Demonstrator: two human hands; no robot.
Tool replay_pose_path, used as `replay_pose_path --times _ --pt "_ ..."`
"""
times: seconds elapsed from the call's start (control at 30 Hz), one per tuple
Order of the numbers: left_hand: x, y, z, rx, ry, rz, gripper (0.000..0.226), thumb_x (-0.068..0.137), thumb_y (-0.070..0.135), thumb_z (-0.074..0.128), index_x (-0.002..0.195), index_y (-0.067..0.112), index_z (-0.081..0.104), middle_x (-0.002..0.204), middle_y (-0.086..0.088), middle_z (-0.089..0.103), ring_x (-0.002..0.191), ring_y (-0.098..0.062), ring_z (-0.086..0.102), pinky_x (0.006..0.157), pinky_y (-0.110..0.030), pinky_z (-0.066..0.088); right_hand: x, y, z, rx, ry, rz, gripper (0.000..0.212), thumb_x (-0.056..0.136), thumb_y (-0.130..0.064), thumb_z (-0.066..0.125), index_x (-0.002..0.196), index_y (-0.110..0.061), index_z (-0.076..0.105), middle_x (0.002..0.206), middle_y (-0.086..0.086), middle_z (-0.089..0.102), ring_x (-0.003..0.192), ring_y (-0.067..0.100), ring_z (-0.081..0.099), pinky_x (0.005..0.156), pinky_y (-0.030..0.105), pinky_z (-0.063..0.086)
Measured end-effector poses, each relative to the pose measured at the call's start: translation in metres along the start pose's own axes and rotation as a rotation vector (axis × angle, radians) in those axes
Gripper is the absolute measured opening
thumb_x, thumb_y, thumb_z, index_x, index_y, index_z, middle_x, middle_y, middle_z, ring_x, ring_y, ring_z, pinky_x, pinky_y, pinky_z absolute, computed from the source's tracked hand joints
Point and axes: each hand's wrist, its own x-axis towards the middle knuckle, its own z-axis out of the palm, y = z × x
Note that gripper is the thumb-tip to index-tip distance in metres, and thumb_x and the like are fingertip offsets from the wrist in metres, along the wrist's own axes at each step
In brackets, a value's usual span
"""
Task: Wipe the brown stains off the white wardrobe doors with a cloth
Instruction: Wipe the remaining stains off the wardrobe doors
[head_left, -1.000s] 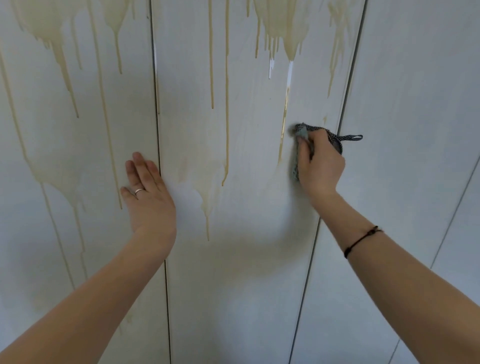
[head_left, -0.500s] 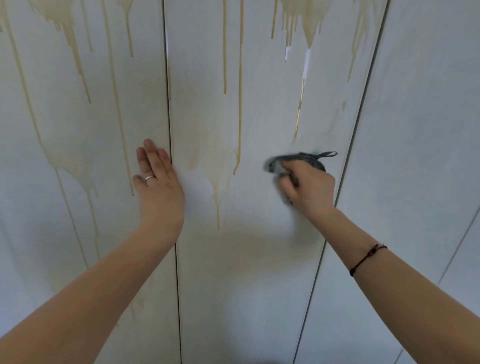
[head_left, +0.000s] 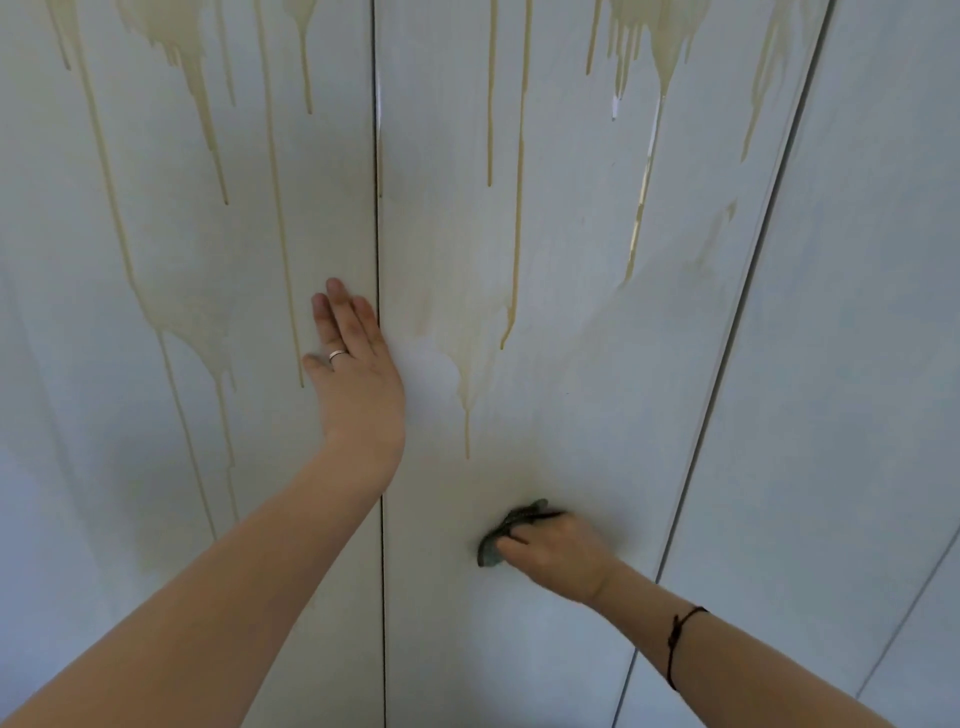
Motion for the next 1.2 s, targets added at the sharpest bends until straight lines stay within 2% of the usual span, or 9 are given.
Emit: replay_pose_path --times 0.13,0.27,0.37,0.57,0.63,0.83,0.93,1.1,1.2 --pt "0.001 -0.001 0.007 0.014 0.045 0.008 0.075 0.095 -0.004 0.039 0.147 -0.019 -0.013 0.156 -0.041 -0.011 0.149 -0.049 0.009 0.098 -0.038 0.05 0.073 0.057 -0.053 -0.093 0.344 0.467 0.013 0.089 -0.034 0.066 0.081 -0.023 0.065 0.067 -0.002 0.061 0.058 0.023 0.06 0.047 0.03 0.043" --pt "0.002 -0.004 0.006 0.028 0.051 0.012 0.081 0.098 0.003 0.048 0.148 -0.017 -0.012 0.157 -0.04 -0.01 0.15 -0.048 0.008 0.1 -0.037 0.049 0.103 0.071 -0.072 0.106 0.539 0.845 0.009 0.089 -0.035 0.057 0.094 -0.03 0.062 0.075 -0.008 0.065 0.07 0.014 0.057 0.055 0.023 0.036" --pt "0.001 -0.002 0.006 0.024 0.048 0.013 0.077 0.099 -0.001 0.045 0.148 -0.018 -0.011 0.157 -0.039 -0.007 0.15 -0.047 0.01 0.099 -0.037 0.049 0.075 0.034 -0.038 -0.018 0.487 0.593 0.012 0.09 -0.026 0.063 0.081 -0.02 0.069 0.065 0.001 0.06 0.057 0.023 0.055 0.05 0.031 0.043" --pt "0.001 -0.003 0.005 0.008 0.04 0.01 0.076 0.096 -0.005 0.041 0.147 -0.019 -0.013 0.157 -0.039 -0.007 0.15 -0.047 0.01 0.099 -0.038 0.05 0.02 0.007 -0.01 -0.037 0.11 -0.06 0.015 0.075 -0.011 0.078 0.076 -0.023 0.069 0.062 -0.003 0.055 0.048 0.02 0.052 0.041 0.03 0.042" --pt "0.002 -0.002 0.005 -0.011 0.02 0.003 0.072 0.094 -0.009 0.034 0.146 -0.019 -0.014 0.157 -0.039 -0.007 0.149 -0.048 0.01 0.099 -0.039 0.05 0.05 0.034 -0.031 -0.09 0.203 -0.014 0.006 0.083 -0.017 0.075 0.081 -0.022 0.073 0.062 -0.001 0.058 0.05 0.022 0.058 0.042 0.031 0.045" --pt "0.001 0.002 0.003 -0.007 -0.014 -0.035 0.071 0.077 -0.02 0.009 0.143 -0.02 -0.02 0.157 -0.039 -0.009 0.15 -0.047 0.01 0.095 -0.038 0.051 0.131 0.077 -0.077 0.026 0.528 0.617 0.011 0.088 -0.033 0.064 0.088 -0.025 0.071 0.072 -0.004 0.067 0.064 0.017 0.061 0.05 0.03 0.042" --pt "0.001 0.001 -0.001 -0.023 -0.02 -0.035 0.071 0.081 -0.02 0.013 0.144 -0.02 -0.019 0.157 -0.039 -0.01 0.149 -0.048 0.008 0.095 -0.039 0.05 0.11 0.028 -0.041 0.007 0.512 0.428 0.01 0.087 -0.028 0.069 0.081 -0.021 0.072 0.064 0.002 0.062 0.056 0.024 0.06 0.051 0.033 0.047" --pt "-0.002 -0.001 -0.004 -0.021 -0.018 -0.007 0.071 0.081 -0.023 0.012 0.146 -0.019 -0.016 0.157 -0.04 -0.009 0.149 -0.049 0.008 0.098 -0.038 0.05 0.044 -0.035 0.013 0.041 0.133 0.006 0.018 0.071 -0.013 0.082 0.071 -0.023 0.068 0.059 -0.004 0.052 0.046 0.017 0.05 0.04 0.03 0.038" --pt "-0.002 -0.003 -0.003 -0.029 -0.027 -0.001 0.066 0.086 -0.023 0.012 0.147 -0.019 -0.014 0.157 -0.04 -0.007 0.148 -0.049 0.01 0.097 -0.038 0.05 0.065 -0.017 0.002 -0.012 0.196 -0.056 0.013 0.081 -0.017 0.077 0.075 -0.024 0.068 0.063 -0.003 0.053 0.05 0.018 0.053 0.044 0.031 0.043"
